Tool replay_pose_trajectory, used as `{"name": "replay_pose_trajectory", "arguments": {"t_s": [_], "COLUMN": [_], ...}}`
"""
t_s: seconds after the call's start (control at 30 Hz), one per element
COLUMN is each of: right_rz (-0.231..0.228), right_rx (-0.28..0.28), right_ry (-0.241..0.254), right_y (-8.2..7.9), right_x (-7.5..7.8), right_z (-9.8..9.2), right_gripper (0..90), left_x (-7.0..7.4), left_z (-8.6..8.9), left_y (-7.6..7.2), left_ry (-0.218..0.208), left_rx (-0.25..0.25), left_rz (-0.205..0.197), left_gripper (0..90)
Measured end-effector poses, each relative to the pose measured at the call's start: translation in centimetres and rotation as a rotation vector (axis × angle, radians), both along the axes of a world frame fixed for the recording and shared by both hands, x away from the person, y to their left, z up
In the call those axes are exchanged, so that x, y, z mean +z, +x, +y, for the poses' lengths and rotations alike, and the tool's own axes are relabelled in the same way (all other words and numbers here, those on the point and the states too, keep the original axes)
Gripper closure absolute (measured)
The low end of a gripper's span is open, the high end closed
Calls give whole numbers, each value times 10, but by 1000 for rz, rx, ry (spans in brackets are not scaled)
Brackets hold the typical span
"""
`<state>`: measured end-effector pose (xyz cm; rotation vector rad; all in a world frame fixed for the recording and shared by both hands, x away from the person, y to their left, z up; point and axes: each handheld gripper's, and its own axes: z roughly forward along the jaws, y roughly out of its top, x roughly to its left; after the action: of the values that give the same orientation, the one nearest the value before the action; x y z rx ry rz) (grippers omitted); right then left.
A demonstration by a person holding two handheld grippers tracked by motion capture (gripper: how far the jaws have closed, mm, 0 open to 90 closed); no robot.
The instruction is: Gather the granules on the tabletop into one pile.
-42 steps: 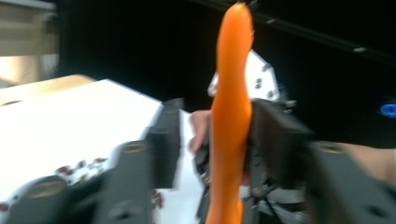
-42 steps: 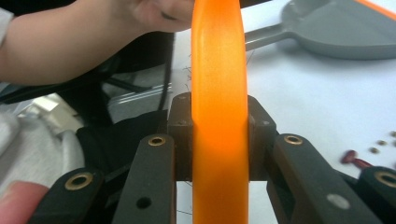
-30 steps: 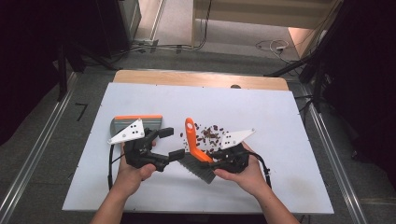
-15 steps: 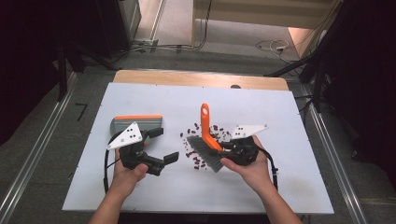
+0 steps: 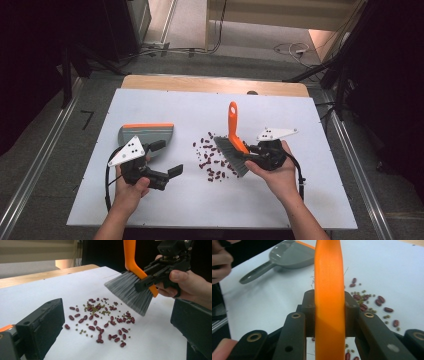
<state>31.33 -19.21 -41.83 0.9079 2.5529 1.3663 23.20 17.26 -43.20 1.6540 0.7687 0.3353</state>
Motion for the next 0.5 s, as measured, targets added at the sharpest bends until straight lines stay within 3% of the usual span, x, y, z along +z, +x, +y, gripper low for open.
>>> {"name": "replay_pose_trajectory", "arguments": {"t_s": [0.1, 0.17, 0.2, 0.4, 0.5], "right_rz": [-1, 6, -5, -16, -24], "right_rx": [-31, -39, -55, -97, -117], "right_ry": [-26, -30, -67, -97, -144], "right_y": [3, 6, 8, 19, 27], "right_x": [1, 0, 2, 5, 6], "right_z": [-3, -5, -5, -6, -3], "right_gripper": [688, 687, 687, 687, 687], "left_x": [-6, -11, -13, -18, -21], "left_z": [5, 10, 12, 20, 20], "left_y": [-4, -6, -6, -8, -8], "left_ry": [19, -4, -13, -19, 6], "left_rx": [27, 36, 37, 66, 75], "left_rz": [-6, 6, 8, 1, -7], "left_gripper": [0, 0, 0, 0, 0]}}
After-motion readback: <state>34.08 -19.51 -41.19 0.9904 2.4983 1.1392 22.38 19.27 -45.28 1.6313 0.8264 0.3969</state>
